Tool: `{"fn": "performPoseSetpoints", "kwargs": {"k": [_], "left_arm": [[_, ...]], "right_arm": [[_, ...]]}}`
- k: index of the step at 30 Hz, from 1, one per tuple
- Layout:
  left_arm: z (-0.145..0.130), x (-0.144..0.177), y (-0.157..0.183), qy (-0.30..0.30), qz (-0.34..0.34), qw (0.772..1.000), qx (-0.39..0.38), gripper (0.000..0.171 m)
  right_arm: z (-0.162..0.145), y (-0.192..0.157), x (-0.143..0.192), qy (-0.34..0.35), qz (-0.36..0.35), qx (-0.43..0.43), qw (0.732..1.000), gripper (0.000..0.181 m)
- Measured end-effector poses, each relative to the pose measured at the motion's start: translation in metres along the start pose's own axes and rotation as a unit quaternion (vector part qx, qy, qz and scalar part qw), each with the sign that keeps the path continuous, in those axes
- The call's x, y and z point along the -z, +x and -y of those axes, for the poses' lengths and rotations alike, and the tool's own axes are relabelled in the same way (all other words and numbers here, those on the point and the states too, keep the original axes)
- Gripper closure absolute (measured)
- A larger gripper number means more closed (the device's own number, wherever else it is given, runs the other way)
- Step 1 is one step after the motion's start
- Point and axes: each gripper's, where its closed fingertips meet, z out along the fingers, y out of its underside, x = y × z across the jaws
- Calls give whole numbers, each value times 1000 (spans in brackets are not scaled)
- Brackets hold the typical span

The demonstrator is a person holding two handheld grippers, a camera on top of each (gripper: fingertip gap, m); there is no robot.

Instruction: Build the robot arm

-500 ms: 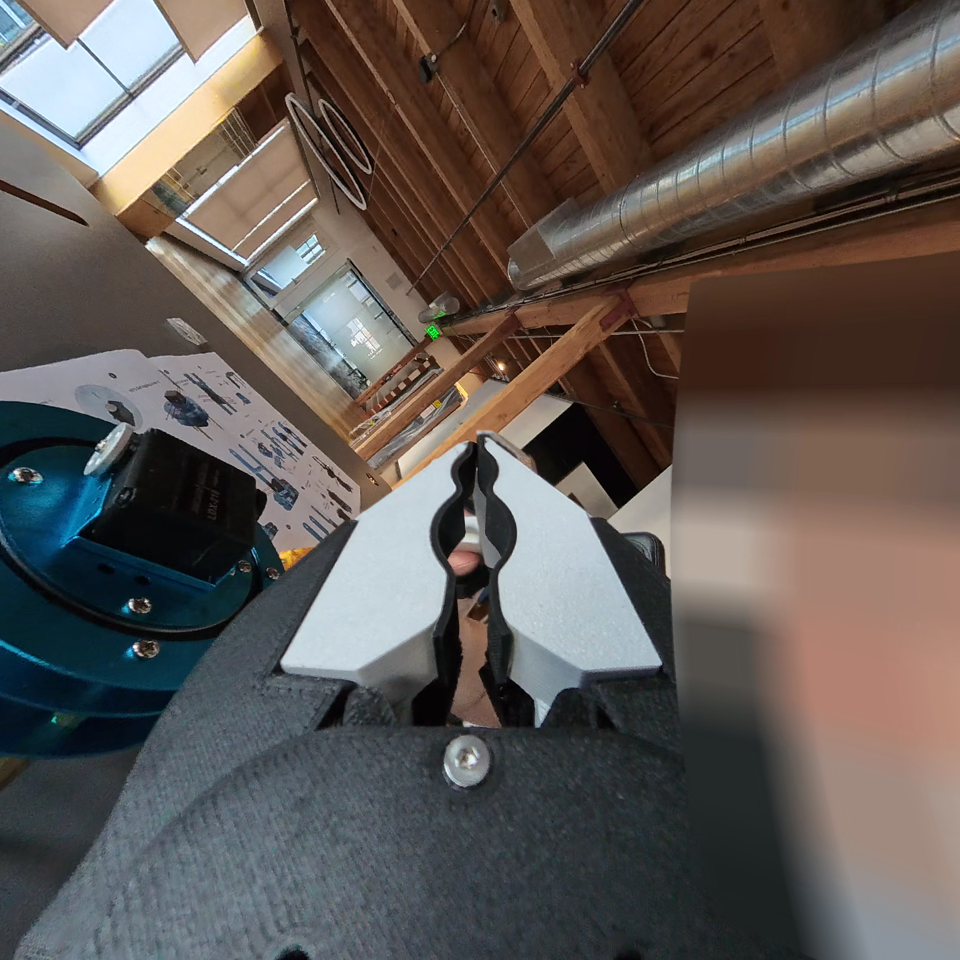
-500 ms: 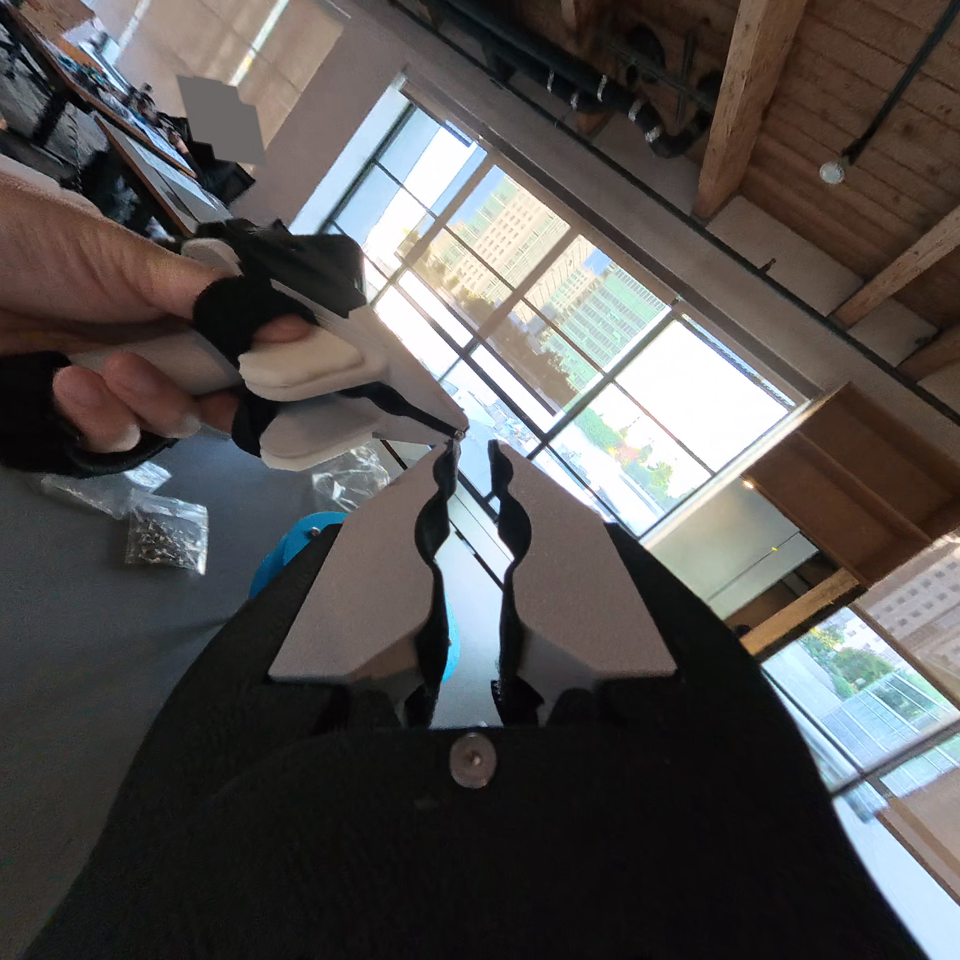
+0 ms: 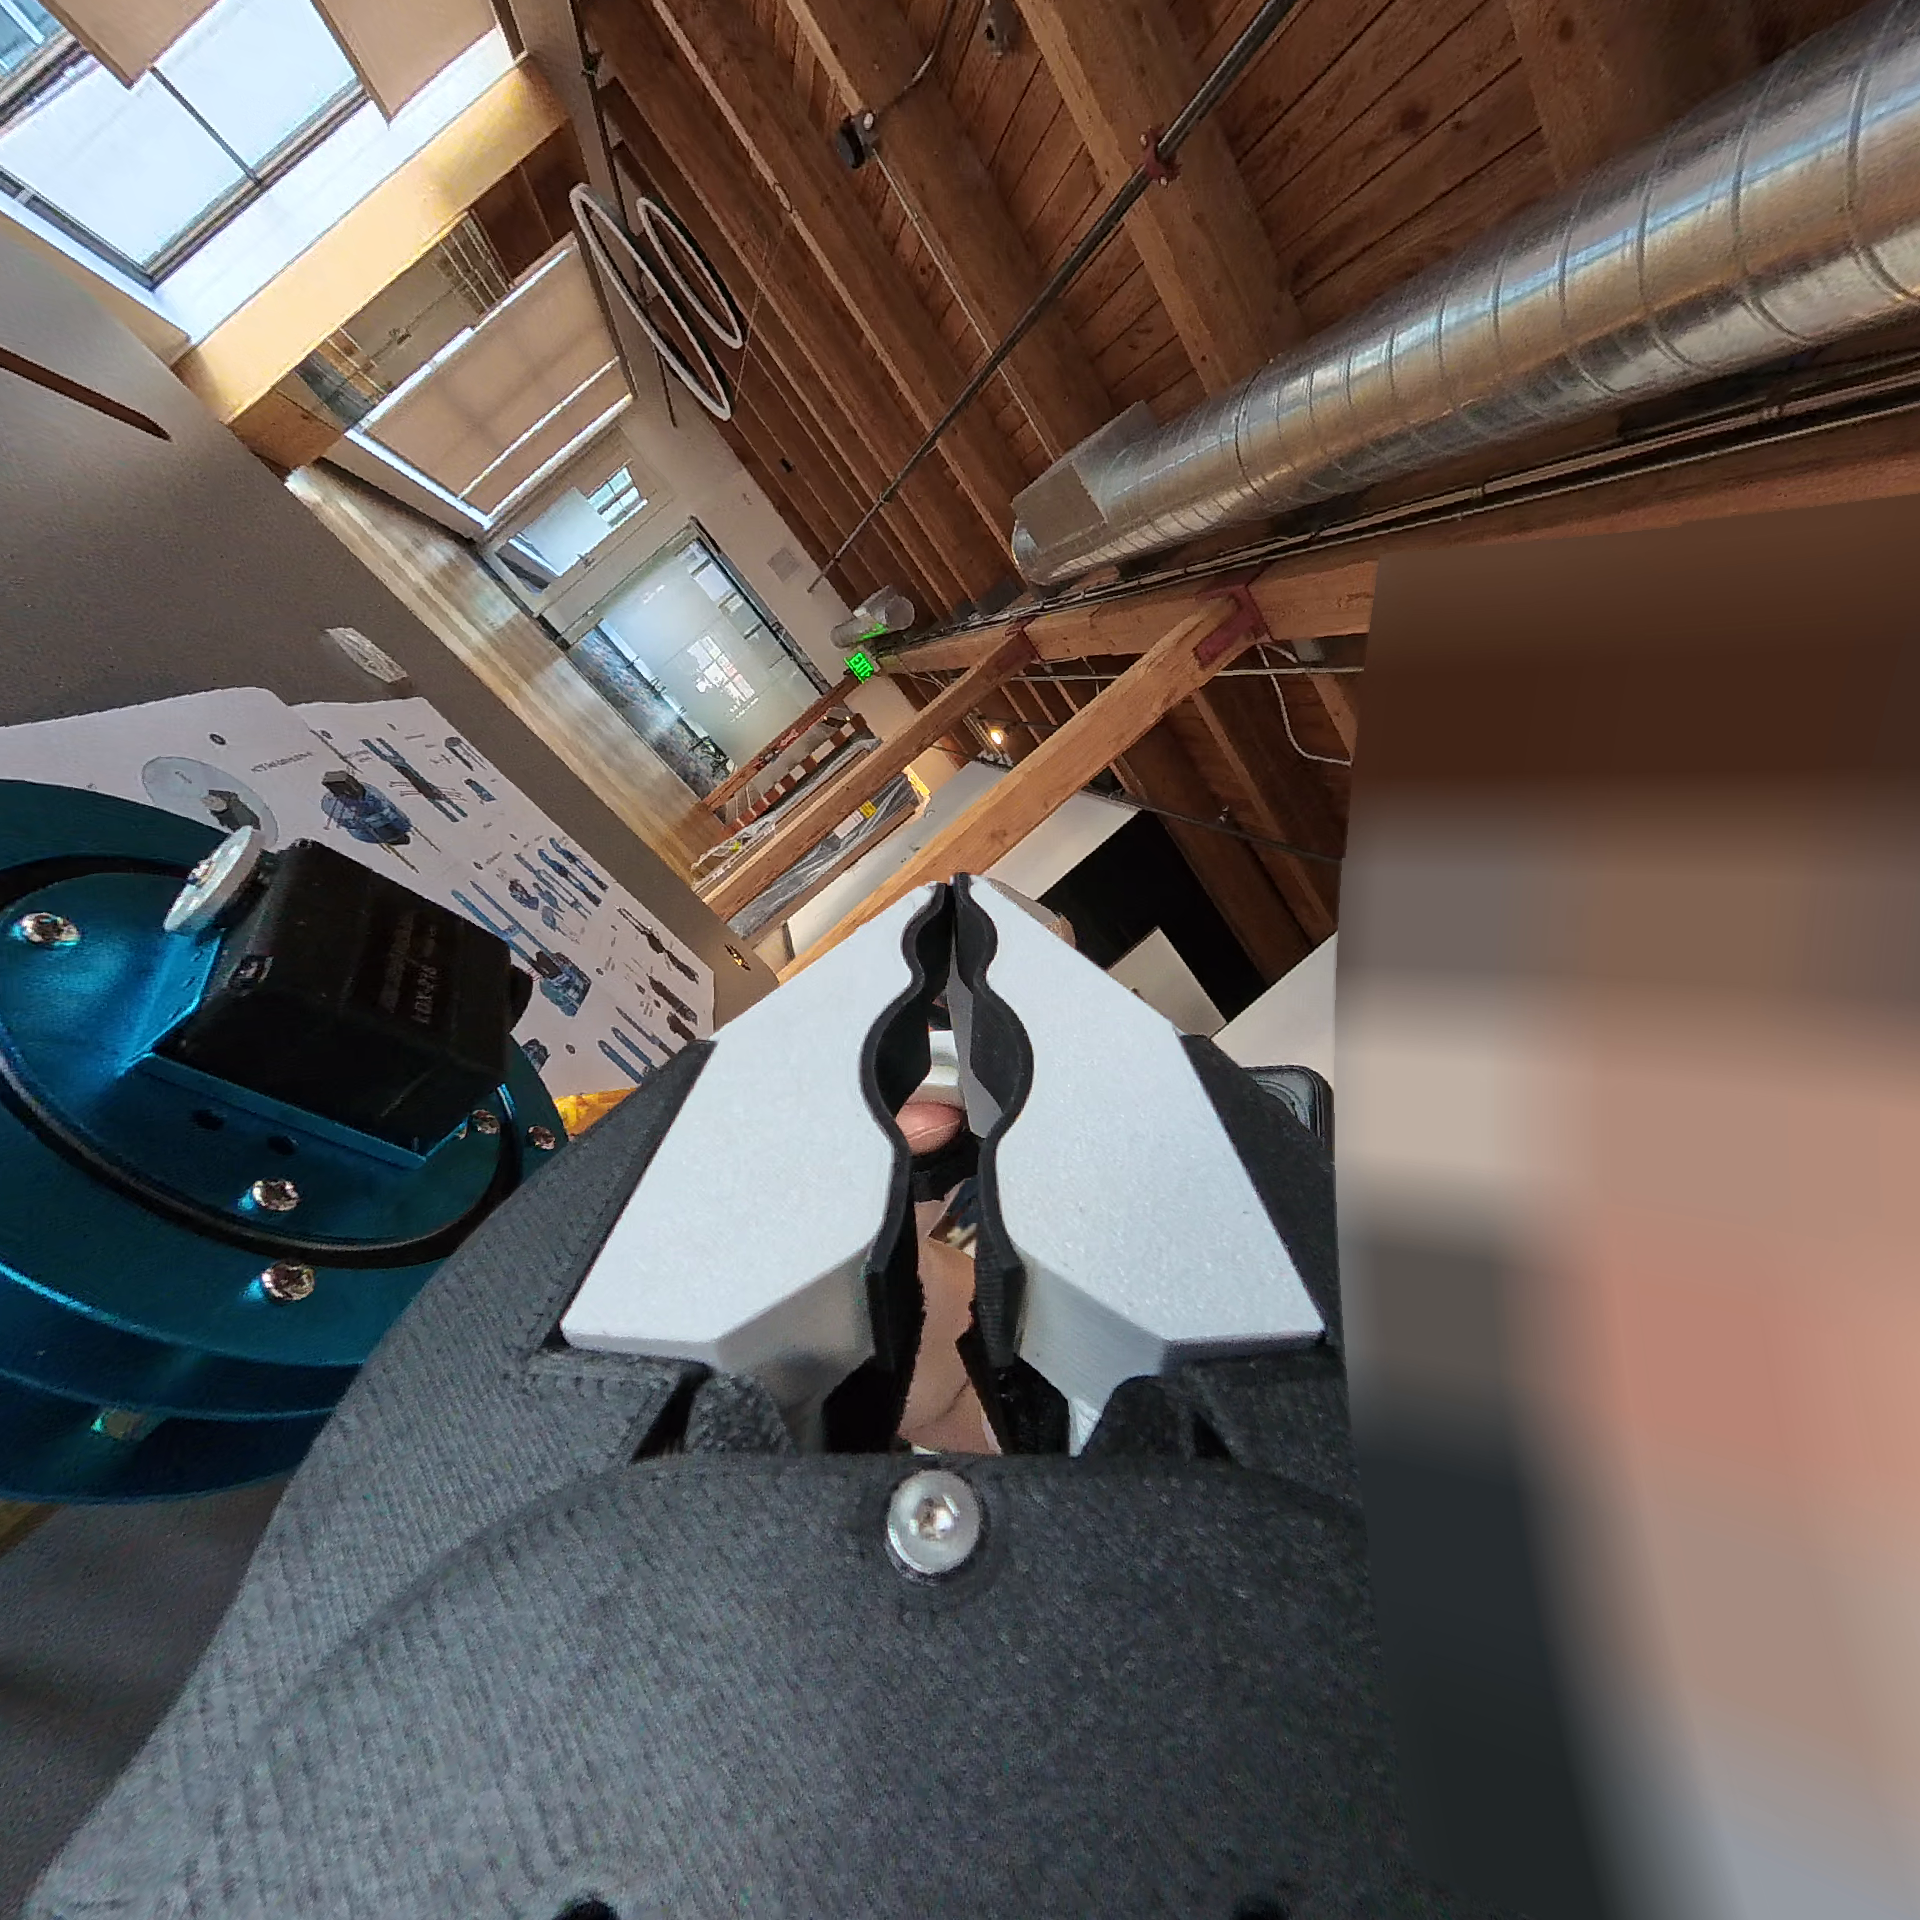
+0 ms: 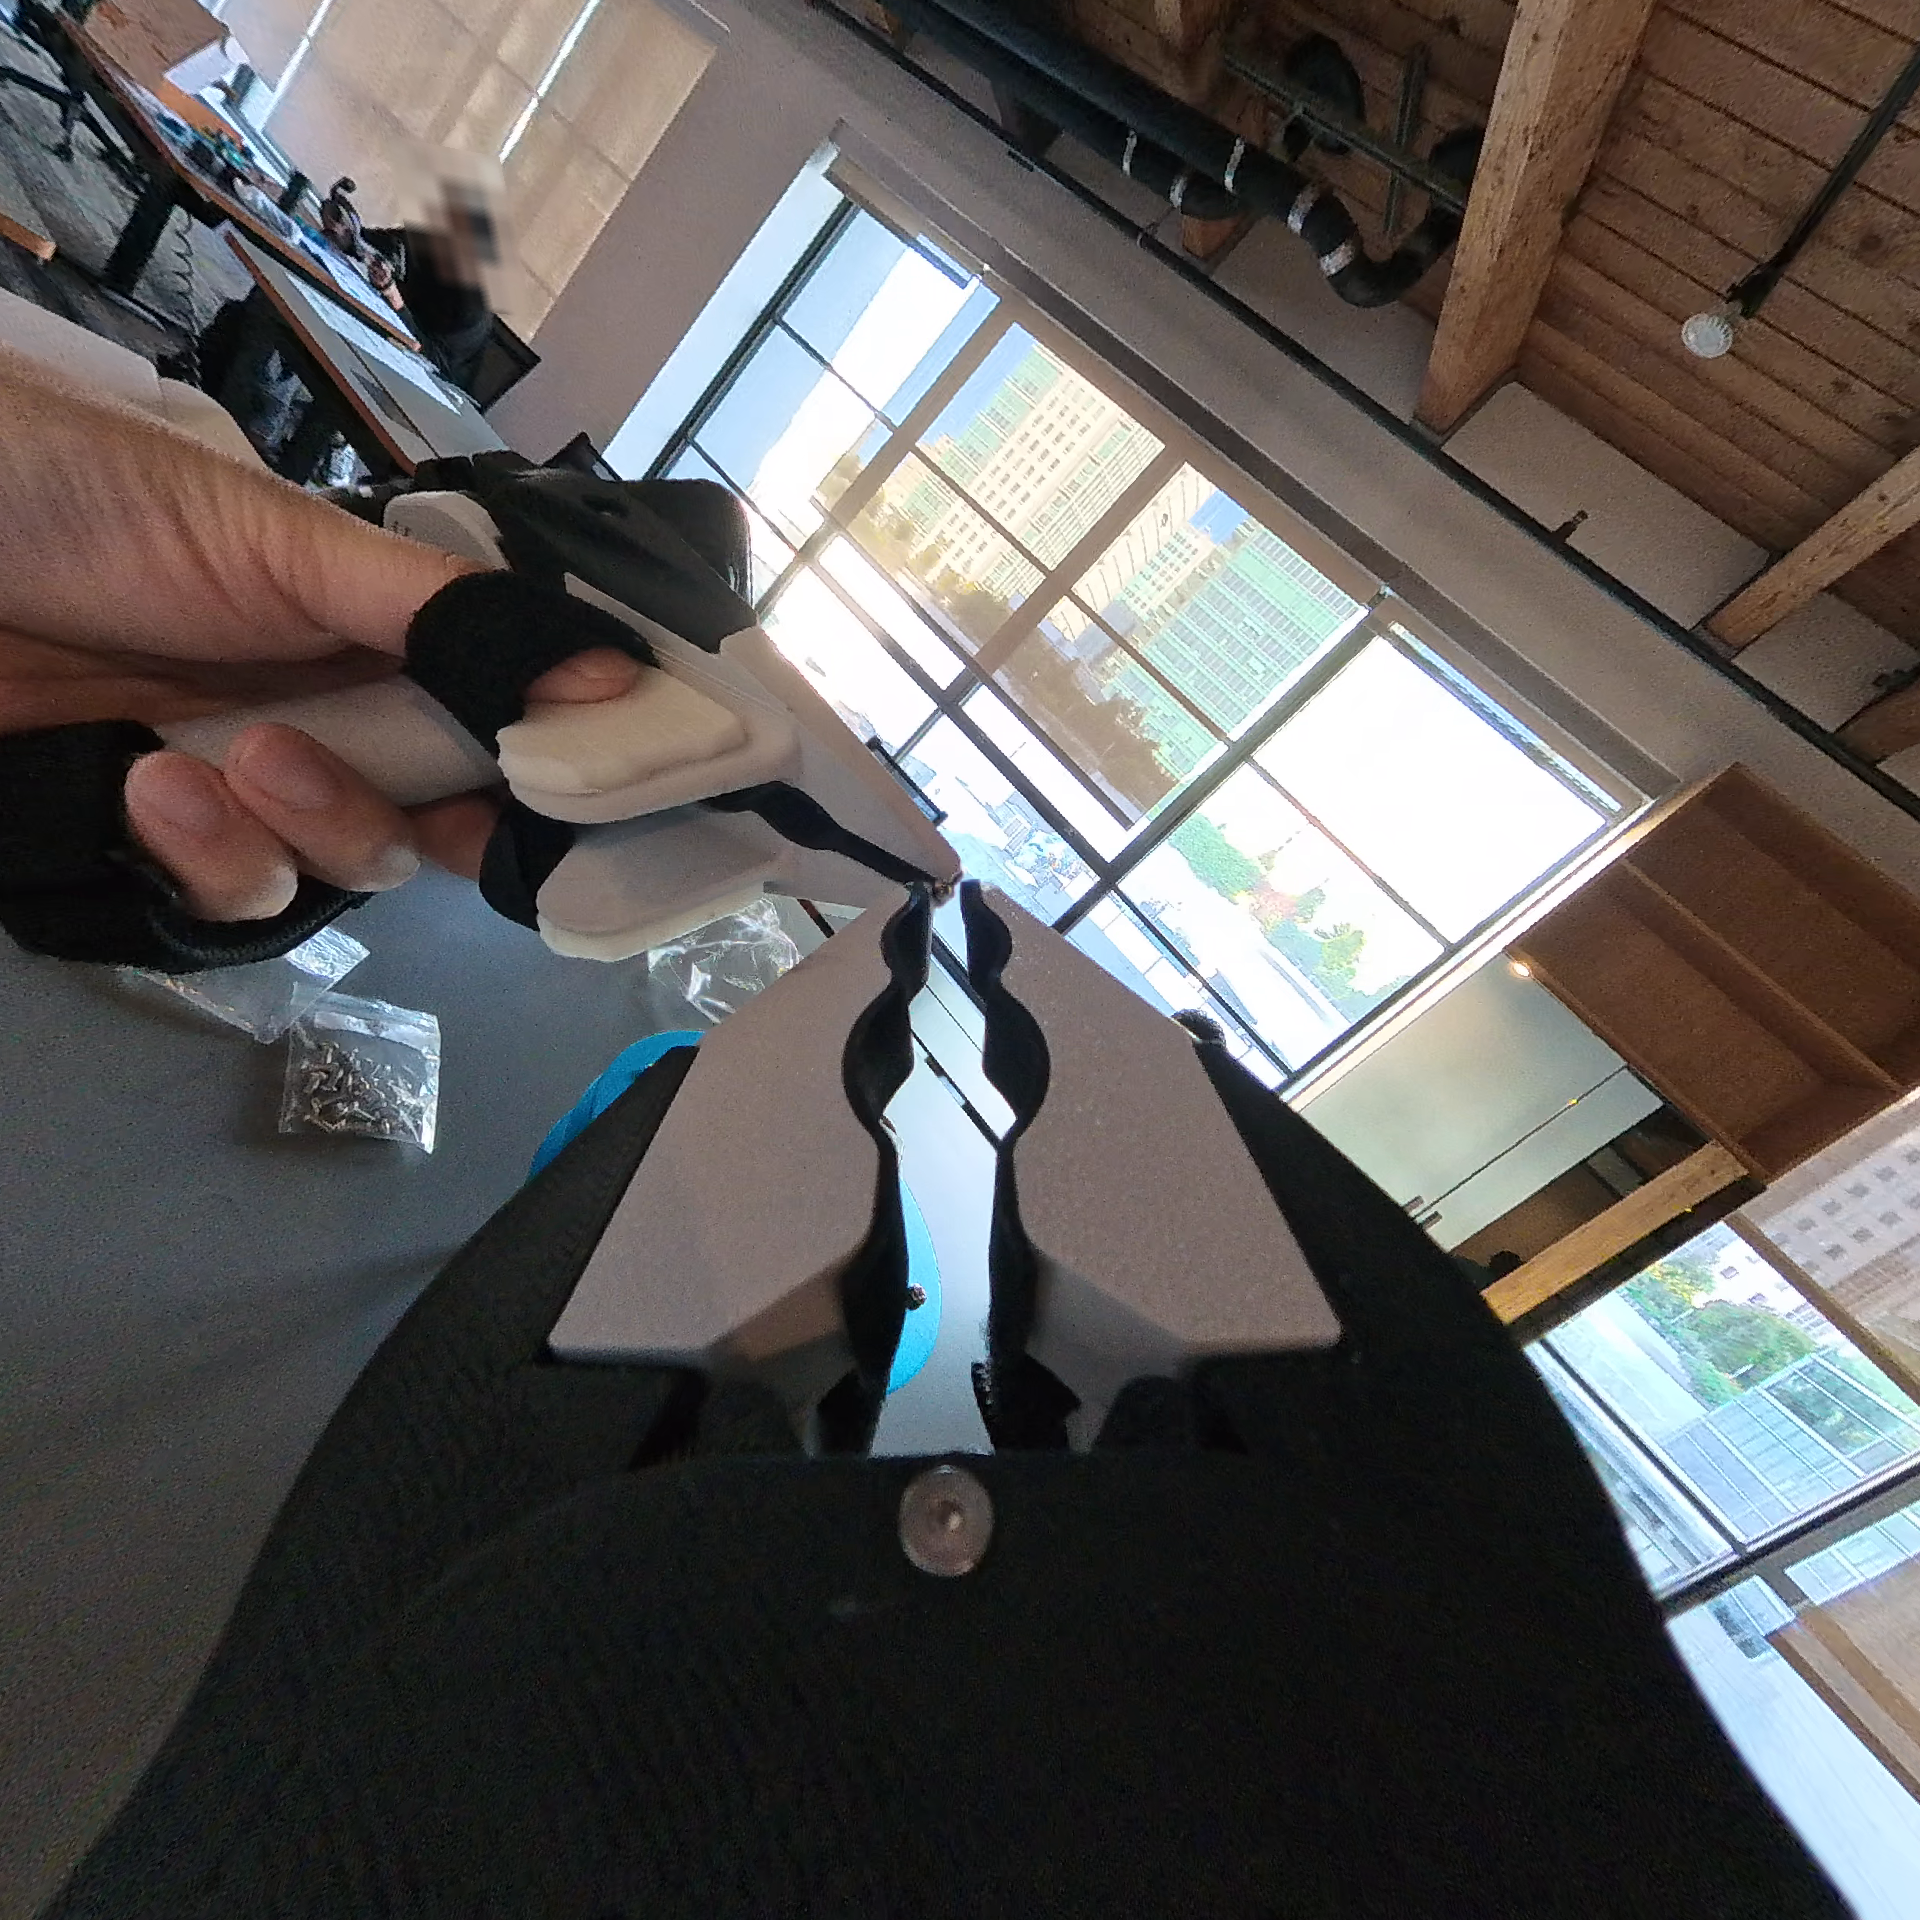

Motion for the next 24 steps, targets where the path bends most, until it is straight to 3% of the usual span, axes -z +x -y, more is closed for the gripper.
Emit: {"fn": "performPoseSetpoints", "kwargs": {"k": [14, 16, 21, 24], "left_arm": [[-1, -2, -2, -6, -2, 1000, 3, 171], [4, 0, -10, -1, 25, 1000, -5, 138], [19, 15, -27, -41, 99, 985, -133, 145], [20, 32, -65, -116, 214, 938, -248, 135]], "right_arm": [[-2, -1, 2, 1, 9, -11, 1000, 180], [-3, 0, 4, 0, 9, -10, 1000, 180], [-18, -2, 15, -28, 19, 1, 999, 180], [-37, -10, 23, -61, 36, 2, 997, 180]]}}
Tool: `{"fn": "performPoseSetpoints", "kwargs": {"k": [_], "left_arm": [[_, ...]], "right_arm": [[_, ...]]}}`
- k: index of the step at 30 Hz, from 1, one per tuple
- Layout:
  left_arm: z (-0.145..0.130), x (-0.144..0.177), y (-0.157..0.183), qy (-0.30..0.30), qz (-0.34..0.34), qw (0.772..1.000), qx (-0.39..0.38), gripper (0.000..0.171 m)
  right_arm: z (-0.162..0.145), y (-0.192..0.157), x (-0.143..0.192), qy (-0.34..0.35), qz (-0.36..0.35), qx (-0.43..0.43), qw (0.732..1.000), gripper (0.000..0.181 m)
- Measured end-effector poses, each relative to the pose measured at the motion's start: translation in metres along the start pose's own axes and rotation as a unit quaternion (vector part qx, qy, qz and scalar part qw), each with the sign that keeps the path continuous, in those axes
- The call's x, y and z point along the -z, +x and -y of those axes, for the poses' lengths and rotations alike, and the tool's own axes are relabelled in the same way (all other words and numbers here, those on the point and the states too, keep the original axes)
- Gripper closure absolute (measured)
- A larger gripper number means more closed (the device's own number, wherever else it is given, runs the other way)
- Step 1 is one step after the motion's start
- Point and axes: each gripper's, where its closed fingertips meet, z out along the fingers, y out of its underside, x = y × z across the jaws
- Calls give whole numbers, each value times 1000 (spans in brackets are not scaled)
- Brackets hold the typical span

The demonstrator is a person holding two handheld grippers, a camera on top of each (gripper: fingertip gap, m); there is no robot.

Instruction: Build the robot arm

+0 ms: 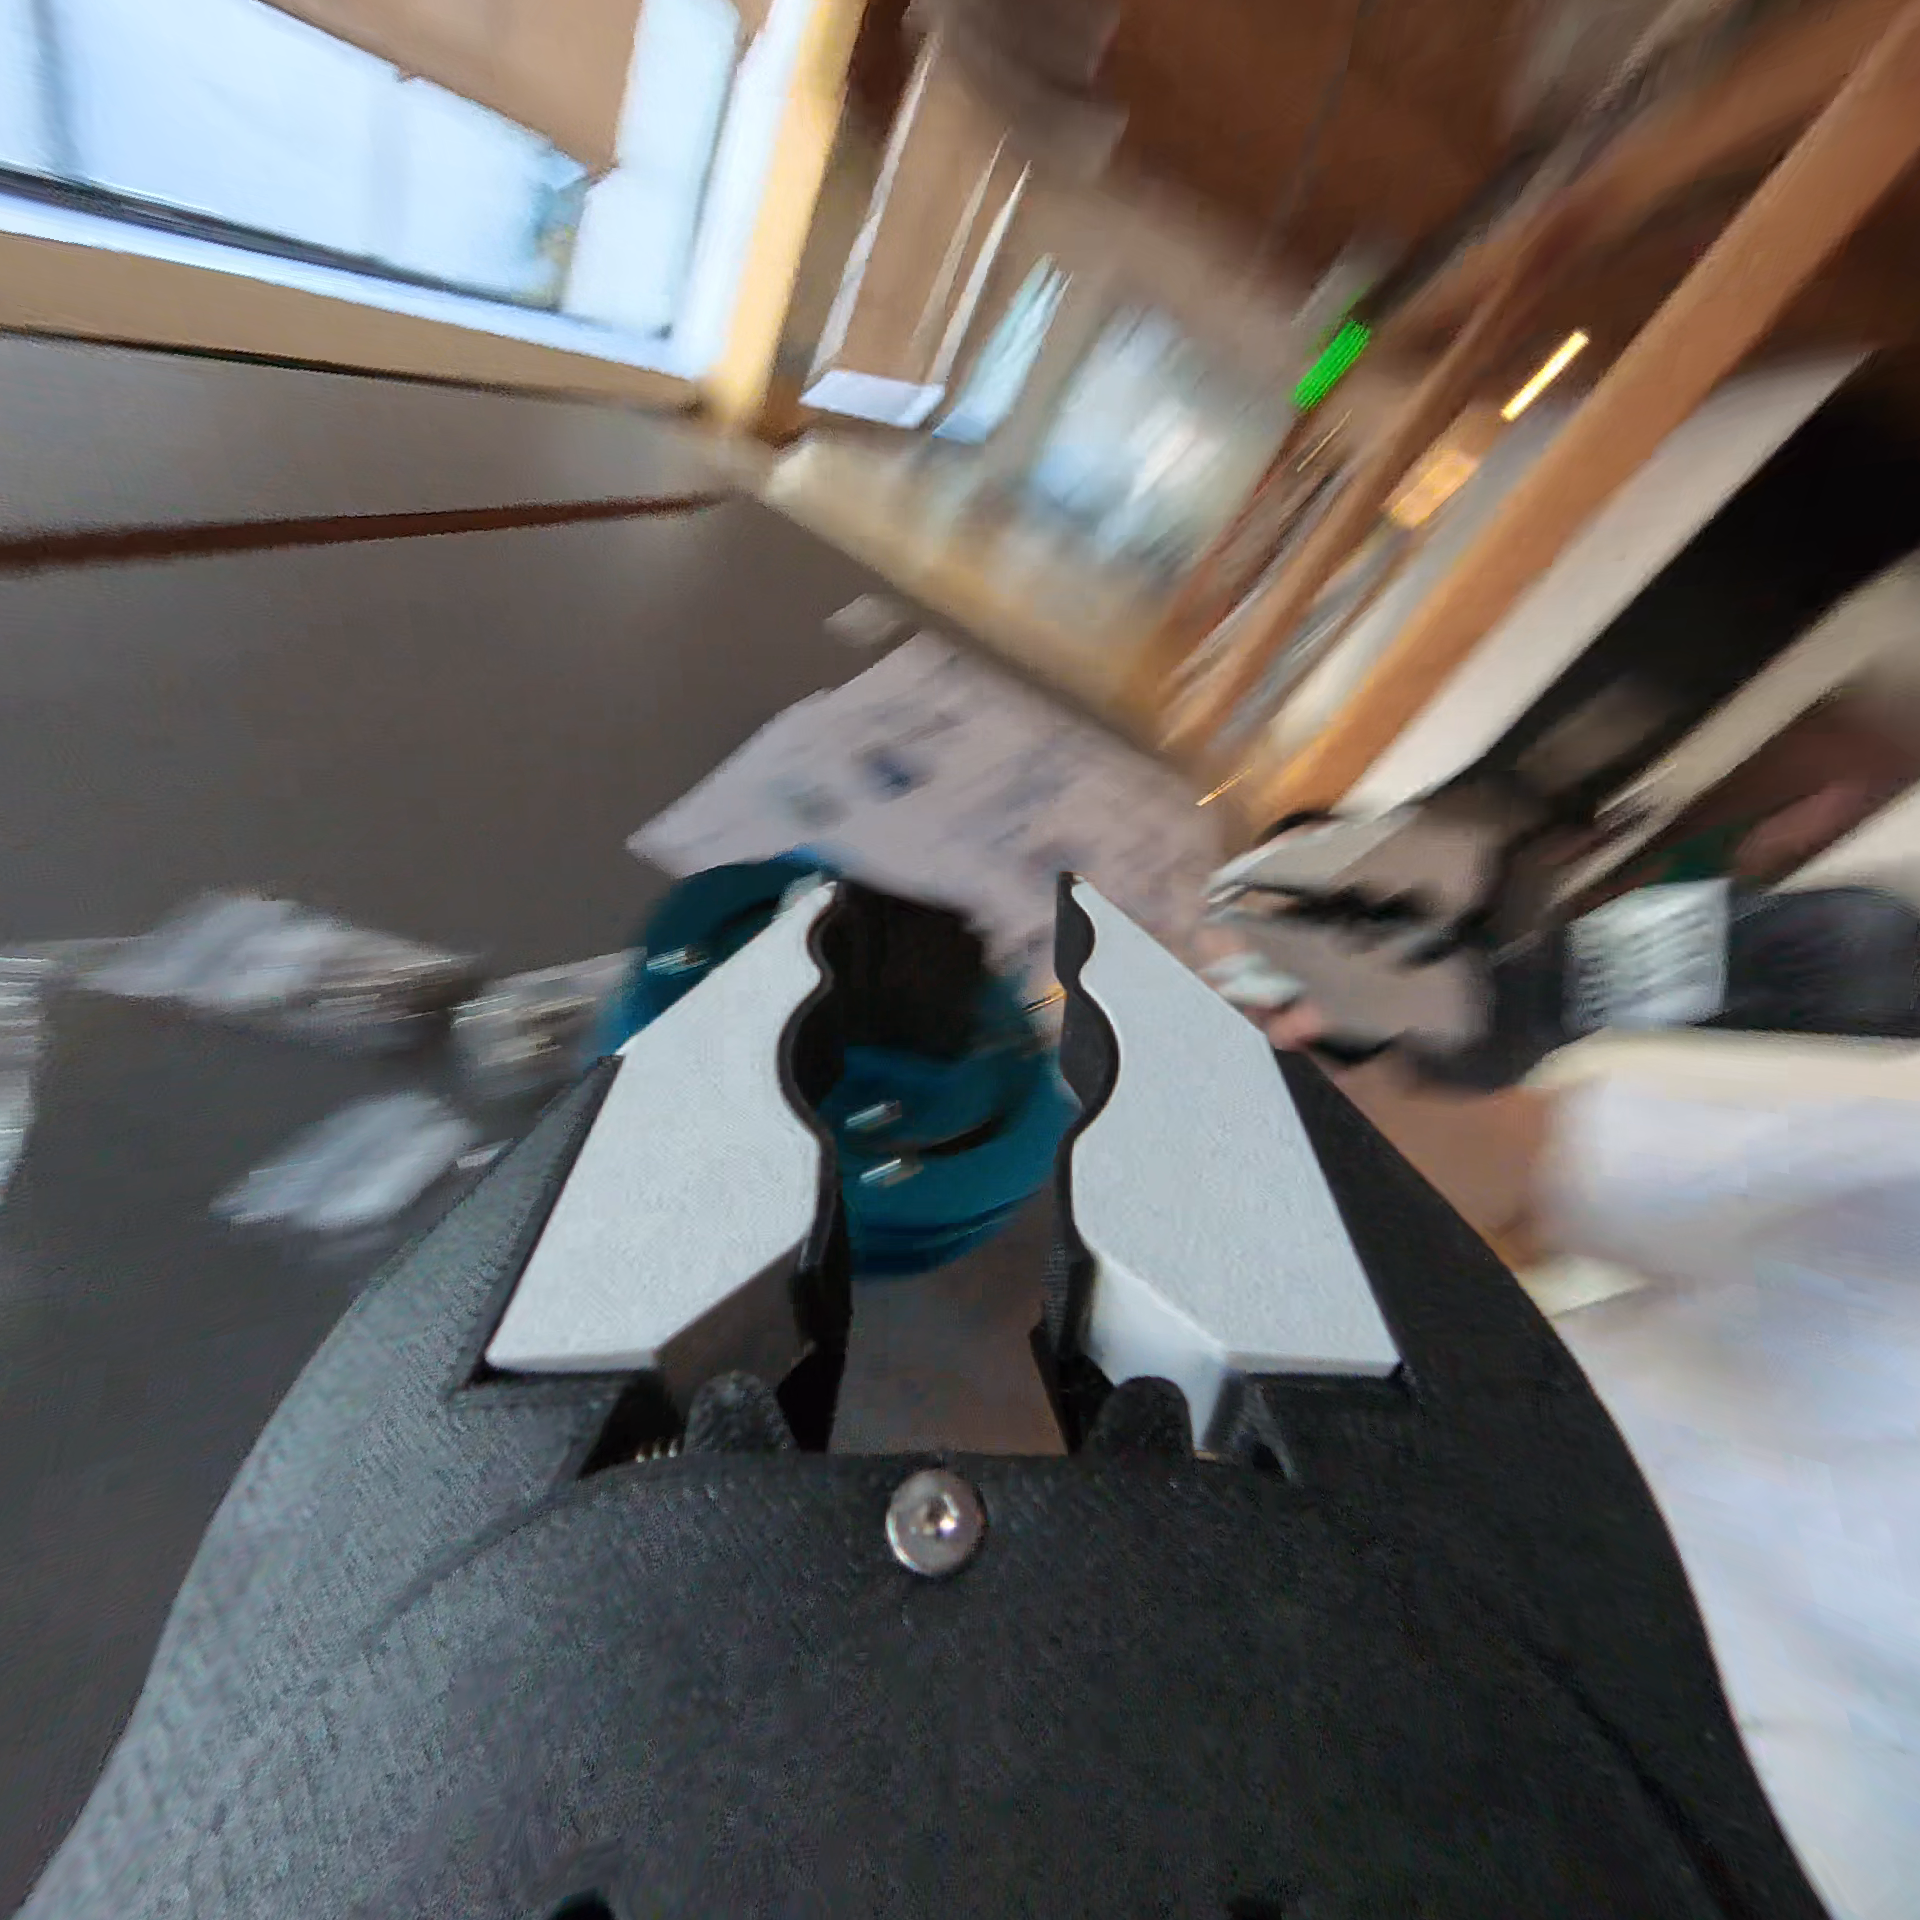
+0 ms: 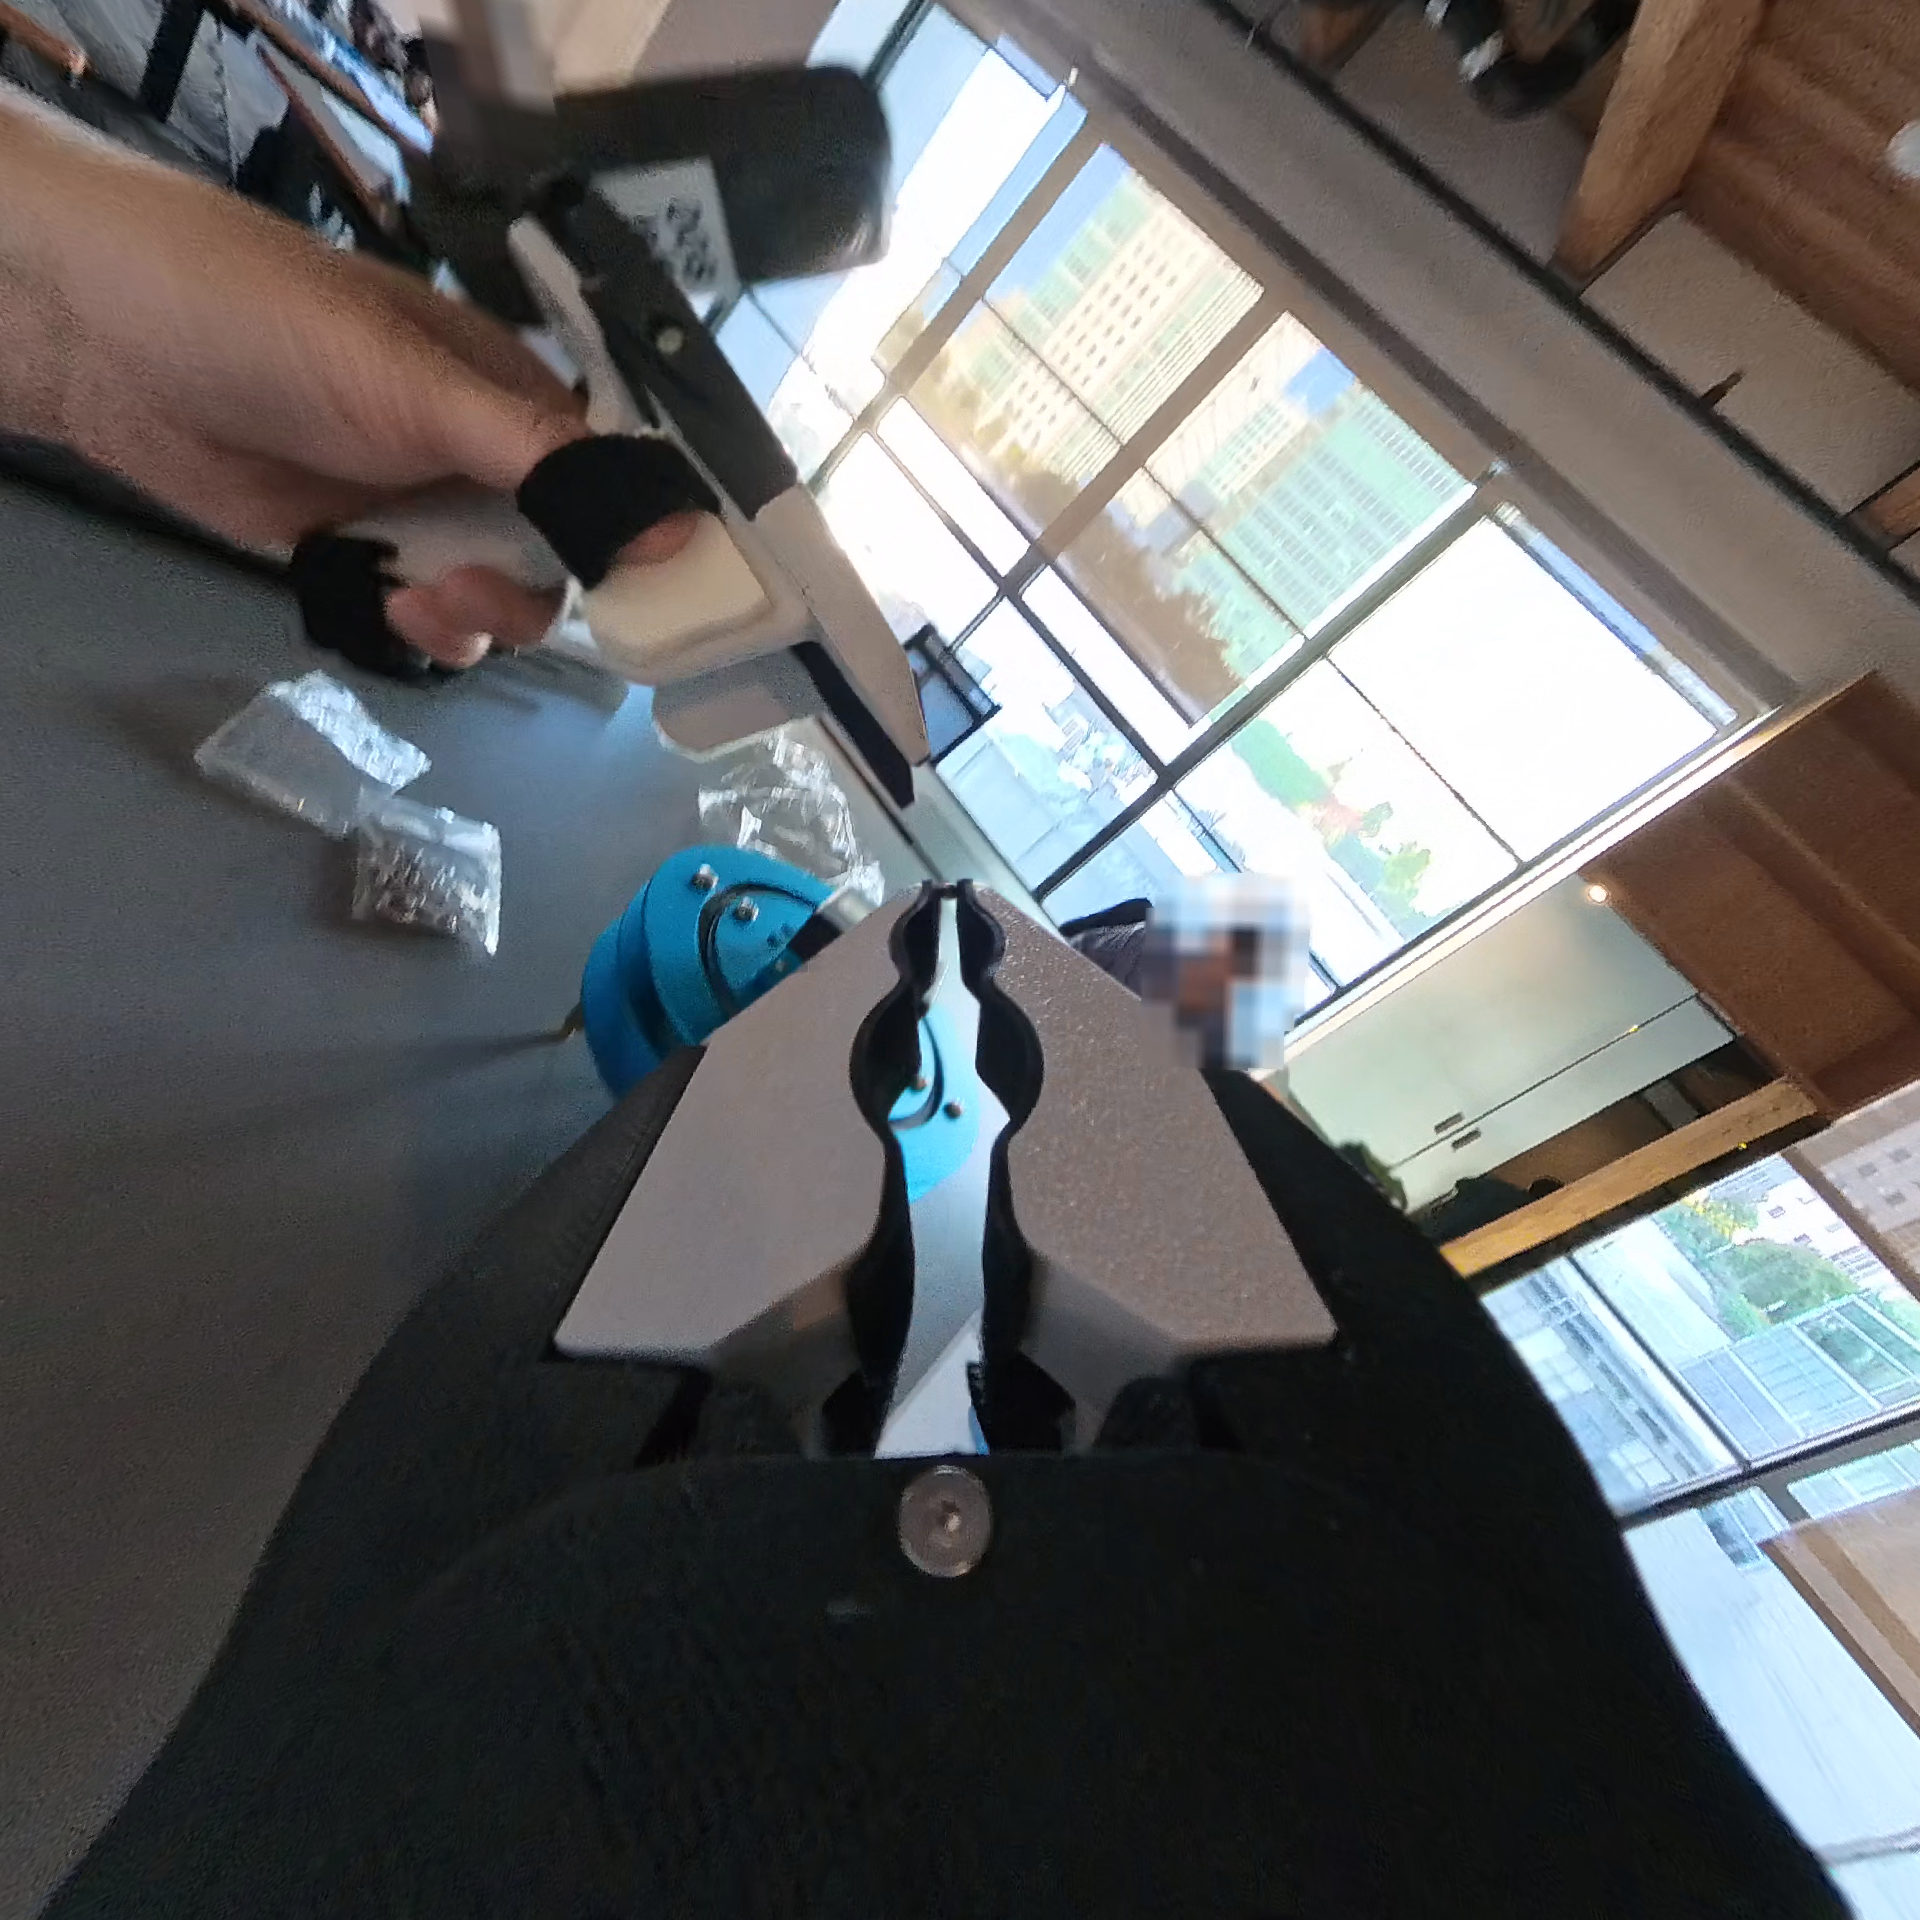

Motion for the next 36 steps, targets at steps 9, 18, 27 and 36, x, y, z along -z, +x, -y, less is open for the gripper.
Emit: {"fn": "performPoseSetpoints", "kwargs": {"k": [9, 18, 27, 36], "left_arm": [[-33, -18, -11, -123, 86, 976, -157, 119], [-32, -24, -9, -106, 44, 989, -96, 121], [-17, -17, -14, -74, 68, 988, -115, 119], [25, -39, -10, -74, 50, 993, -79, 113]], "right_arm": [[-30, -23, -12, -61, 35, 74, 995, 180], [-39, -26, -13, -30, 71, 245, 967, 180], [-34, -31, -8, 59, 89, 287, 952, 180], [-31, -21, -14, 131, 96, 297, 941, 180]]}}
